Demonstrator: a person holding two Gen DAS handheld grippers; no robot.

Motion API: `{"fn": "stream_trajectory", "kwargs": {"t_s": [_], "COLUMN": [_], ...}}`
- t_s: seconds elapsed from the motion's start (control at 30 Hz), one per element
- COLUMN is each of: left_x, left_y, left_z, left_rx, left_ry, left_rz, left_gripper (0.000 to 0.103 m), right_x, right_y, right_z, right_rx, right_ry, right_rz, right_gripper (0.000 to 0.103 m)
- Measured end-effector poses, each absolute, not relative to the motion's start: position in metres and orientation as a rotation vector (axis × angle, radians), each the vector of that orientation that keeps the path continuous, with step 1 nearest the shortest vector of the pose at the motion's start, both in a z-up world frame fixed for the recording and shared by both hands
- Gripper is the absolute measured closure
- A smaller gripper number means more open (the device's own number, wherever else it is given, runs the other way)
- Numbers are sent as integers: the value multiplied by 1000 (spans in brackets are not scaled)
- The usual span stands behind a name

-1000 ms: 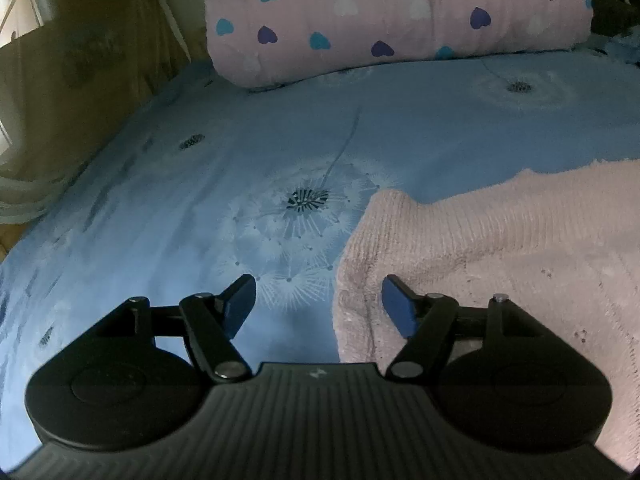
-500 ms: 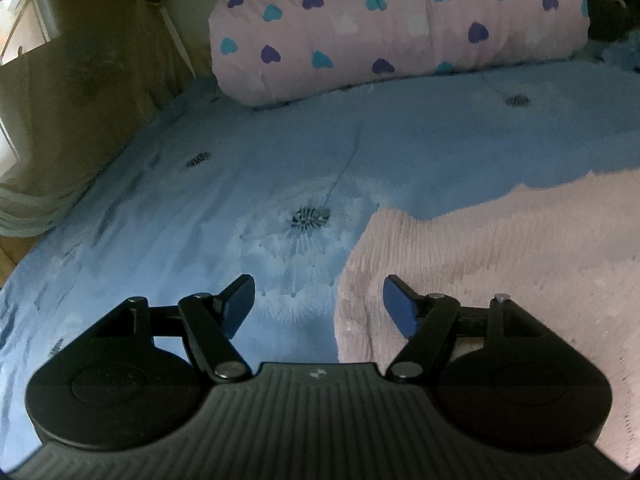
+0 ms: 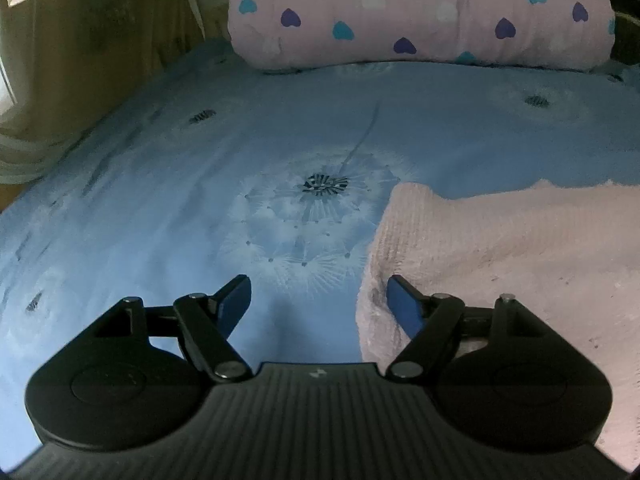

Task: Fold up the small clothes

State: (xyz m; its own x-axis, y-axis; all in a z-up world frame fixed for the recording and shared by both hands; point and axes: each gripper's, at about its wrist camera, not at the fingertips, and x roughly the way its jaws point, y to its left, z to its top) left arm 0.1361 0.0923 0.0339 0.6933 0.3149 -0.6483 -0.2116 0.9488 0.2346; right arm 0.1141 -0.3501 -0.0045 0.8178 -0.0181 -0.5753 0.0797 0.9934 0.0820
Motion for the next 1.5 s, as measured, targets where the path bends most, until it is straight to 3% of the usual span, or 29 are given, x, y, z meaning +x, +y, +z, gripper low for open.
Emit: {"fn": "stream_trajectory", "kwargs": {"t_s": [0.2, 0.43, 0.5, 1.0, 1.5], "left_x": [127, 106, 98, 7, 16], "left_y": [80, 50, 44, 54, 77], "left_z": [48, 72, 78, 108, 81], "left_rx": [56, 63, 33, -10, -20], "left_ry": [776, 773, 788, 794, 825], "left_rz": [249, 186, 184, 145, 82], "left_gripper": [20, 18, 17, 8, 6], "right_x": [107, 88, 81, 6, 5], "right_y": [-357, -357, -353, -334, -364], "right_z": [6, 41, 50, 84, 23], "right_rx": [133, 191, 203, 269, 589], "right_ry": [601, 554, 543, 568, 612], "right_rz": [-91, -81, -85, -66, -144], "right_gripper": [53, 51, 39, 37, 37]}}
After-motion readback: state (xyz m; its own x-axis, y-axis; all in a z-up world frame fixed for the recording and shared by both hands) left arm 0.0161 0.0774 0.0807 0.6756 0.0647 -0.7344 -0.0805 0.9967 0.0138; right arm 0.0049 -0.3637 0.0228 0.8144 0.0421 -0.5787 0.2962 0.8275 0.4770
